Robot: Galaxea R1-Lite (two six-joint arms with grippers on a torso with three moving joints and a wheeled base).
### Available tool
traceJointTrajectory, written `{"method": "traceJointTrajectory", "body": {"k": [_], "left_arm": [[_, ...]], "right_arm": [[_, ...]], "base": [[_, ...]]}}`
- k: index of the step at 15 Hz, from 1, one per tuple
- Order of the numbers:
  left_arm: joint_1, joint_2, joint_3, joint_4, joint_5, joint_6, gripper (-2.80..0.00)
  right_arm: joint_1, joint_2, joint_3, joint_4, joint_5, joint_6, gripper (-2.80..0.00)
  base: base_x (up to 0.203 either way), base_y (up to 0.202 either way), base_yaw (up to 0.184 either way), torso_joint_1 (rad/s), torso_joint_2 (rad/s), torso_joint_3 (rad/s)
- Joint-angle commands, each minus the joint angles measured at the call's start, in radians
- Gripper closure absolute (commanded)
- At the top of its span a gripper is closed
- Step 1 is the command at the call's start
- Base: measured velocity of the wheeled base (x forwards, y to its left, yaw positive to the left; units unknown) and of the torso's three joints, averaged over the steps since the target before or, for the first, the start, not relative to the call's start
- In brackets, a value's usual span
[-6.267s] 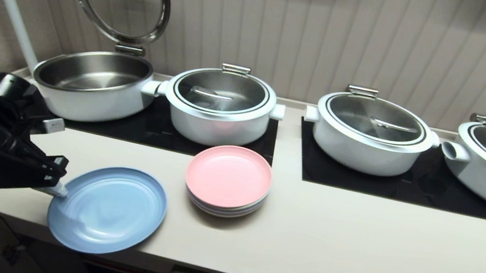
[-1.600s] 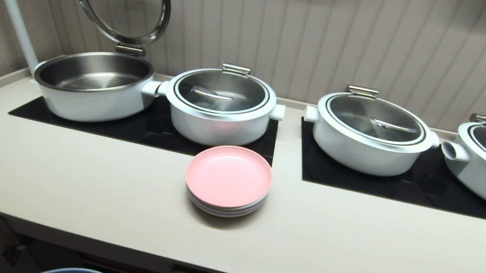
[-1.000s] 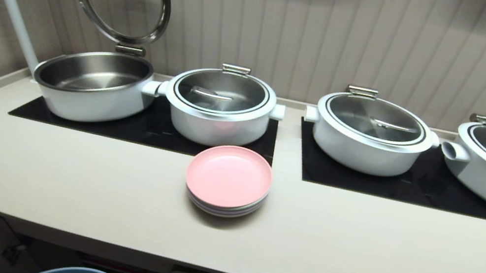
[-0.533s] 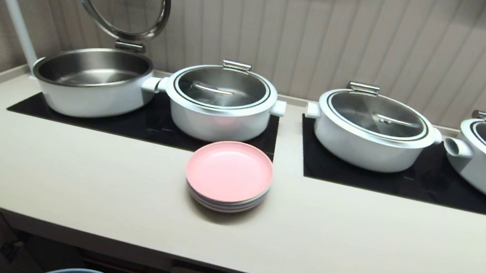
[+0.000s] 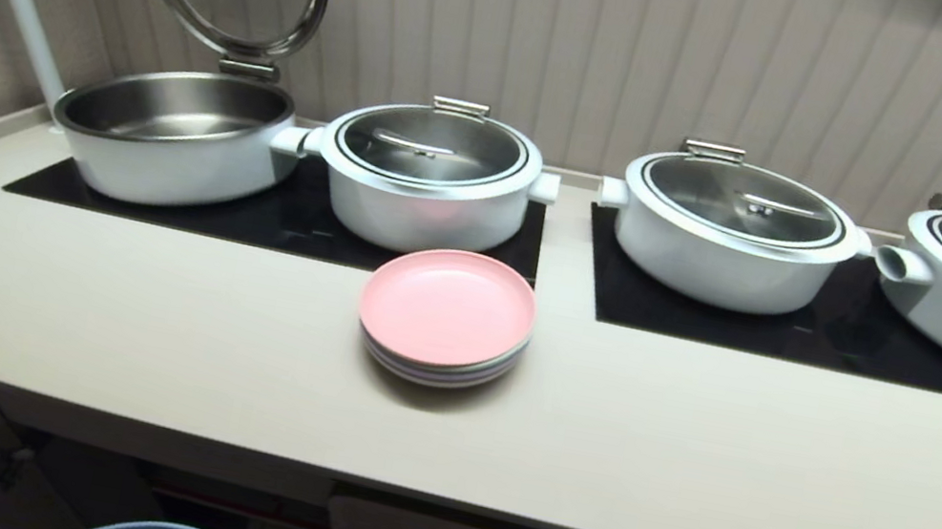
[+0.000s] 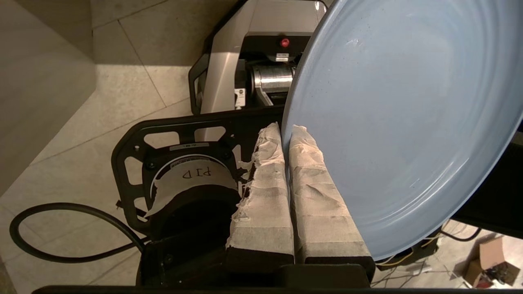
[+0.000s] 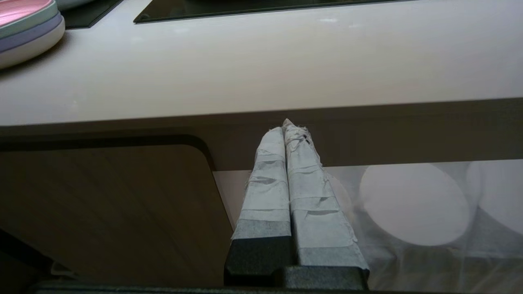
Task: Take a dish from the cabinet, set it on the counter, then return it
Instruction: Put it back into the cabinet
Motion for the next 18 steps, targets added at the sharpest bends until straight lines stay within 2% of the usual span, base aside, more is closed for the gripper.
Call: {"method": "traceJointTrajectory", "body": {"k": [1,12,14,18], "left_arm": [[0.001,0.005,0.001,0.006,-0.002,-0.001,0.00],[0.001,0.010,0.000,0.002,-0.004,0.001,0.00],[-0.004,0.011,-0.003,0.002,-0.031,0.001,0.00],[-0.019,0.011,-0.002,0.002,-0.034,0.002,0.00]], "right_arm": [[0.000,0.000,0.000,0.000,0.000,0.001,0.00],[0.000,0.000,0.000,0.000,0.000,0.001,0.00],[0.000,0.000,0.000,0.000,0.000,0.001,0.00],[0.000,0.000,0.000,0.000,0.000,0.001,0.00]], "base": [[0.000,0.000,0.000,-0.147,0.32,0.171],[0.000,0.000,0.000,-0.205,0.44,0.236],[0.000,0.000,0.000,-0.245,0.55,0.296],[0.000,0.000,0.000,-0.235,0.53,0.292]]}}
